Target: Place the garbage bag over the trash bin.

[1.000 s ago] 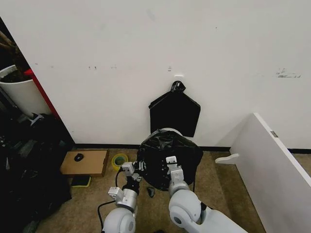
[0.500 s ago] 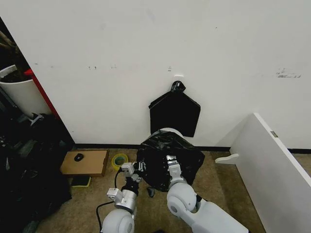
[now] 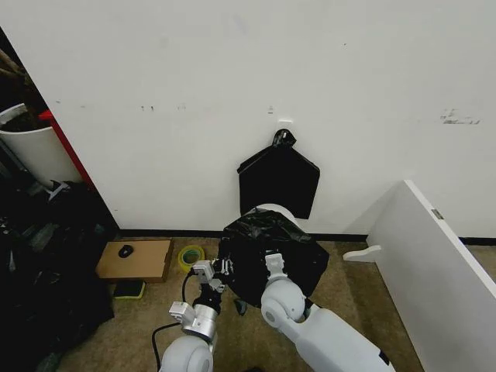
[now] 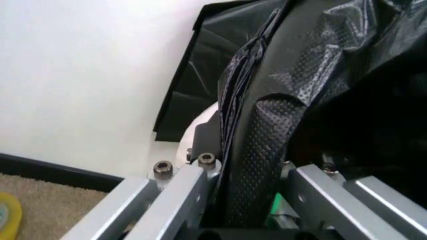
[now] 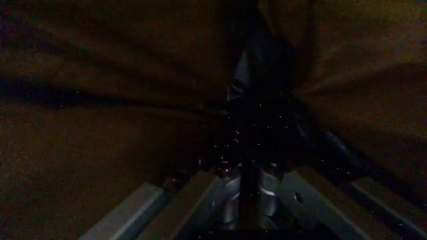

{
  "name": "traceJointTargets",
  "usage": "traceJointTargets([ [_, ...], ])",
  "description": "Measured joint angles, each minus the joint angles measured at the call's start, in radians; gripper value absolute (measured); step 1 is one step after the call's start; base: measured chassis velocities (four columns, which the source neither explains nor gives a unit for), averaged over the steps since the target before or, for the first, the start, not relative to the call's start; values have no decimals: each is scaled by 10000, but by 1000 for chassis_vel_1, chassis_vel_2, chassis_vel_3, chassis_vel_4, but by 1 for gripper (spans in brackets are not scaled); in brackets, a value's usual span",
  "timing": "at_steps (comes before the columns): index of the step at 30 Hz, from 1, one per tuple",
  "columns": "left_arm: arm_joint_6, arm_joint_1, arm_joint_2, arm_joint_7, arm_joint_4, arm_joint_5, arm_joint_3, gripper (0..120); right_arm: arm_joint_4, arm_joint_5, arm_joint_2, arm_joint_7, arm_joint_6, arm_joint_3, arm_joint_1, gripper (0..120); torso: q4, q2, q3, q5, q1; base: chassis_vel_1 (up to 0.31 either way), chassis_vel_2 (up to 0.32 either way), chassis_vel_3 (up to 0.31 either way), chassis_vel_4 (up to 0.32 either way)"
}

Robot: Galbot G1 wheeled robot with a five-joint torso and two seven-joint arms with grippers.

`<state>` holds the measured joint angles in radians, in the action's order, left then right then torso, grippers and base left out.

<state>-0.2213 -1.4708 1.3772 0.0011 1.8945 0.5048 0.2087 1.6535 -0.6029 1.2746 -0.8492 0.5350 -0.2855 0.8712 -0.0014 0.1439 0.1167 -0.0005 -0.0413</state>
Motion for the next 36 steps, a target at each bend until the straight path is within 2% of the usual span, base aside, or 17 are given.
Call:
traceJointTargets([
  [14, -50, -330, -172, 149, 261, -144, -3, 0, -975, 129, 222, 161, -81, 338, -359, 0, -1, 0, 0, 1, 0, 0, 0, 0, 0],
  [20, -49, -320, -176, 154, 267, -252, 29, 0, -999, 166, 176, 212, -138, 400, -327, 0, 1, 0, 0, 1, 0, 0, 0, 0, 0],
  [28, -29, 12, -68, 5, -25, -170, 194, 0, -110, 180, -389, 424, -155, 378, 237, 0, 1, 0, 0, 3, 0, 0, 0, 0, 0],
  [35, 26, 255, 24, -52, -301, 2, 289, 0, 1237, 341, -1054, 1093, -284, 284, 1038, 0, -2, 0, -1, 0, 0, 0, 0, 0, 0],
  [36, 44, 327, 70, -85, -429, 29, 302, 0, 1863, 448, -1301, 1338, -328, 245, 1384, 0, -2, 0, -1, 2, 0, 0, 0, 0, 0],
])
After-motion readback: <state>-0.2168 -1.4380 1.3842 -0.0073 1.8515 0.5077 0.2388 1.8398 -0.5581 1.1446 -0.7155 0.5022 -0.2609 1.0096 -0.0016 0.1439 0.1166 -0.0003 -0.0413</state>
